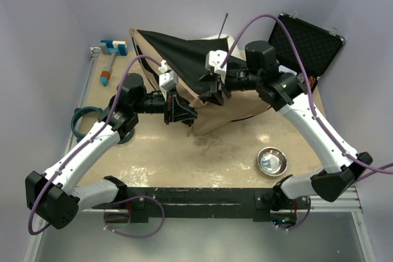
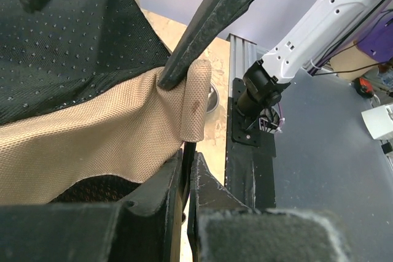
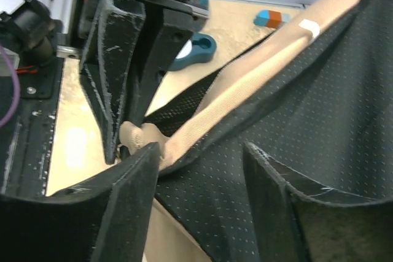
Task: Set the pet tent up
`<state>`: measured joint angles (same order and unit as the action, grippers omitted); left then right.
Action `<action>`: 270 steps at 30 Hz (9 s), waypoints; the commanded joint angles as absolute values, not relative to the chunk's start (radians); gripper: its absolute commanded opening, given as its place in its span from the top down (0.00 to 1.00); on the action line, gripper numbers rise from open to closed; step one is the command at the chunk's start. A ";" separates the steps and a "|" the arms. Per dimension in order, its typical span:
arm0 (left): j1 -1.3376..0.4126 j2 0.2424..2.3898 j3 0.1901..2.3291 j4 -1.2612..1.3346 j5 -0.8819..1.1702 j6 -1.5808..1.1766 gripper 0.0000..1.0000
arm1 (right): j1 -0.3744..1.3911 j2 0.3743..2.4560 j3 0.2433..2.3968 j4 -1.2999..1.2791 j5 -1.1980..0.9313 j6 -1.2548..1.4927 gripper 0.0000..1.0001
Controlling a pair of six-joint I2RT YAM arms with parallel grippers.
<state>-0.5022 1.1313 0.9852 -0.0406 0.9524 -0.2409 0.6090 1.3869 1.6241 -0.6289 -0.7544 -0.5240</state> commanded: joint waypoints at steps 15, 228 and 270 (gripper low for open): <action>-0.387 1.192 1.132 0.213 0.856 -0.543 1.00 | 0.578 0.927 1.304 -0.247 -0.433 -0.331 0.36; -0.262 1.439 1.127 0.324 0.224 -1.101 1.00 | 0.203 1.011 1.428 -0.361 -0.692 -0.352 0.01; -0.469 1.313 1.114 0.307 0.158 -0.793 1.00 | 0.652 1.700 1.934 -0.230 0.019 -0.173 0.76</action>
<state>-0.4461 1.3251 1.0817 0.2596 0.1726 -0.8436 0.6540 1.7248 1.9537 -0.2256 0.0189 -0.1944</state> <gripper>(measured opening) 0.018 0.578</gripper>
